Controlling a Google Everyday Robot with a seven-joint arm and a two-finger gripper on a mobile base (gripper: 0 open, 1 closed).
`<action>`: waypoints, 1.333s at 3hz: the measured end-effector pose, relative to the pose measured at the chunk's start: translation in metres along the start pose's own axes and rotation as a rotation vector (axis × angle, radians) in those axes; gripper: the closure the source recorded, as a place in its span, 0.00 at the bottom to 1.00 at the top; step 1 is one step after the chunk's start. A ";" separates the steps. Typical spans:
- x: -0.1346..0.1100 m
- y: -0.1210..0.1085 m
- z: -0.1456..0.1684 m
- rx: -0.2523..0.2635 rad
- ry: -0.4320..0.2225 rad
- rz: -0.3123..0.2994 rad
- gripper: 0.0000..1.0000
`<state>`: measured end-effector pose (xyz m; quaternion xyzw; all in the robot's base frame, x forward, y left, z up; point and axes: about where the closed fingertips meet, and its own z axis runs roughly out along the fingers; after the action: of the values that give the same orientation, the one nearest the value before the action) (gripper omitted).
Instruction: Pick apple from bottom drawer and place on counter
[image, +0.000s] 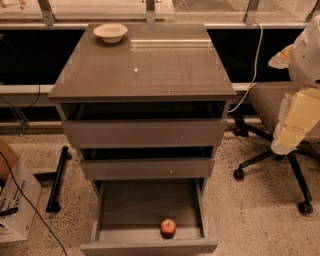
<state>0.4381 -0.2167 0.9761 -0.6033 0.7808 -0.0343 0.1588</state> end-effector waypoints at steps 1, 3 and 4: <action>0.000 0.000 0.001 -0.003 -0.003 -0.005 0.00; -0.004 0.002 0.053 -0.076 -0.076 -0.212 0.00; 0.005 -0.024 0.116 -0.015 -0.090 -0.284 0.00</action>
Offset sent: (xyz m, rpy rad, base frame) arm 0.0102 0.0083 -0.0424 0.0580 0.0749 0.1767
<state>0.4928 -0.2114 0.8711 -0.7097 0.6800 -0.0235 0.1825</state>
